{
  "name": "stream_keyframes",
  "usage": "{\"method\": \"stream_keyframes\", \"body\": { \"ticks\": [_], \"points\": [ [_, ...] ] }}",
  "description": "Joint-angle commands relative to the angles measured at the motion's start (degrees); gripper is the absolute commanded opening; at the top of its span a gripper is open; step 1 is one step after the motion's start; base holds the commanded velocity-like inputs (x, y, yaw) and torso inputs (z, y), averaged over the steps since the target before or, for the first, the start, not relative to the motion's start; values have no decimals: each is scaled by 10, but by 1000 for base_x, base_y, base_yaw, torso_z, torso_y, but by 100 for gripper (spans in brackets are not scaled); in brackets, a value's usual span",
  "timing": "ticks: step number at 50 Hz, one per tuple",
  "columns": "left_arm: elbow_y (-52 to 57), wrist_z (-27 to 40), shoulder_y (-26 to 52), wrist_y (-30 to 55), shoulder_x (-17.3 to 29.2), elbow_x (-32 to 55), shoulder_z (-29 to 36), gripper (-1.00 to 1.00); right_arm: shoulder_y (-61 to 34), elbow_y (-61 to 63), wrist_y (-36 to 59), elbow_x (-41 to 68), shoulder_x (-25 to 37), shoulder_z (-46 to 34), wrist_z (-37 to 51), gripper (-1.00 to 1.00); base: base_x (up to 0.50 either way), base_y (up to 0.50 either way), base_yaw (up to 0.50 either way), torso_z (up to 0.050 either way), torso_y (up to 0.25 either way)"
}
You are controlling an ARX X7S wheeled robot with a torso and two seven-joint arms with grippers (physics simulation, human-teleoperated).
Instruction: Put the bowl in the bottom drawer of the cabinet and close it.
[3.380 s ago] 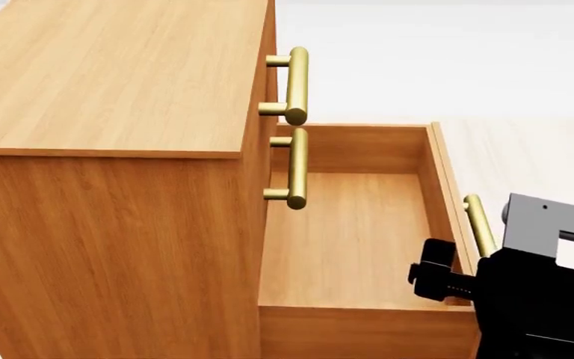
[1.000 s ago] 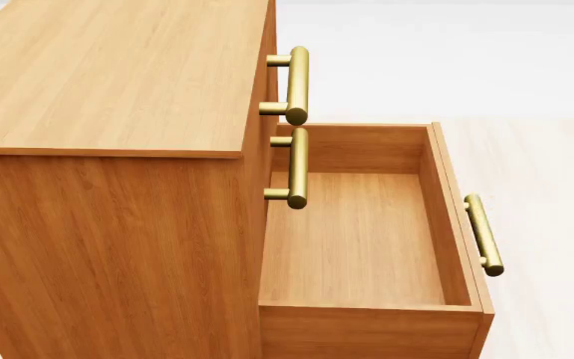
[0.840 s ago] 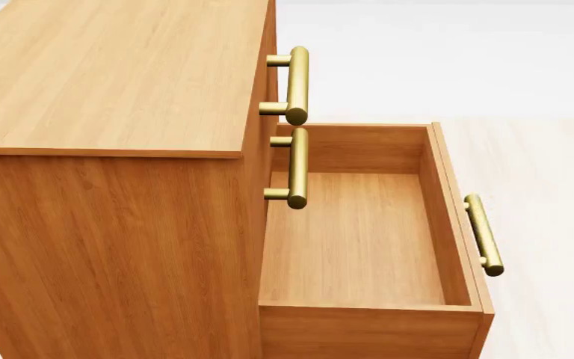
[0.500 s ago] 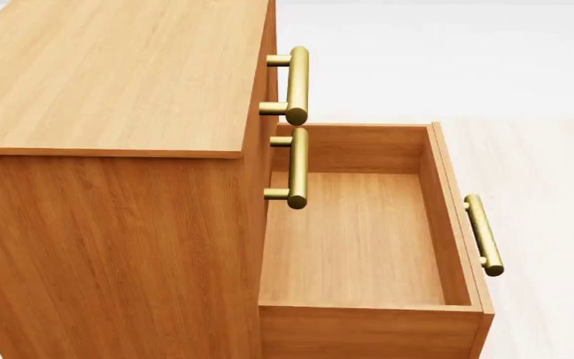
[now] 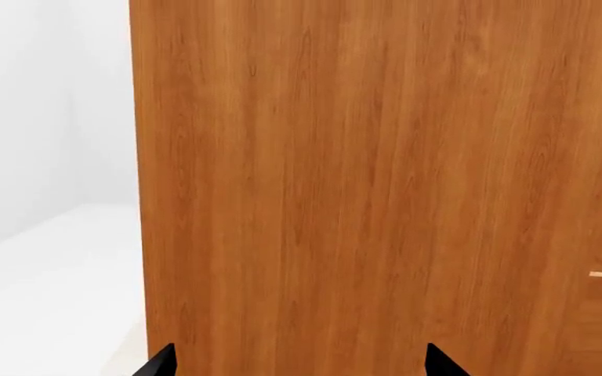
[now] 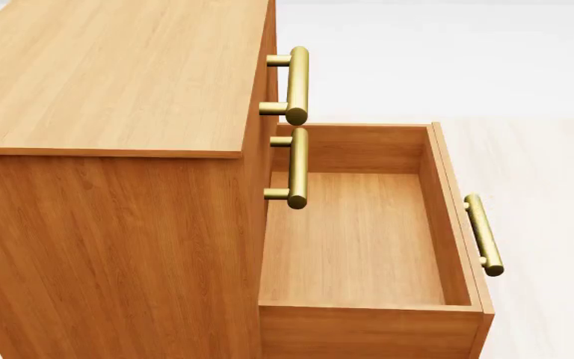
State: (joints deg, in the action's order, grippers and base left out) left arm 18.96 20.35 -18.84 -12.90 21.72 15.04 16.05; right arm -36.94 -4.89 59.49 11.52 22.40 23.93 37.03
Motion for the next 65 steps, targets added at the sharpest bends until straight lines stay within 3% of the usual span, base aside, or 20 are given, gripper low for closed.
{"method": "stream_keyframes", "body": {
  "ticks": [1, 65],
  "points": [
    [8, 3, -1, 5, 3, 3, 1, 100, -2, -17, 3, -6, -3, 12, 18, 100, 0, 0, 0, 0, 0],
    [11, 13, 1, 7, 11, 6, 8, 100, -9, -118, 0, -1, -9, 101, 60, 100, 0, 0, 0, 0, 0]
  ]
}}
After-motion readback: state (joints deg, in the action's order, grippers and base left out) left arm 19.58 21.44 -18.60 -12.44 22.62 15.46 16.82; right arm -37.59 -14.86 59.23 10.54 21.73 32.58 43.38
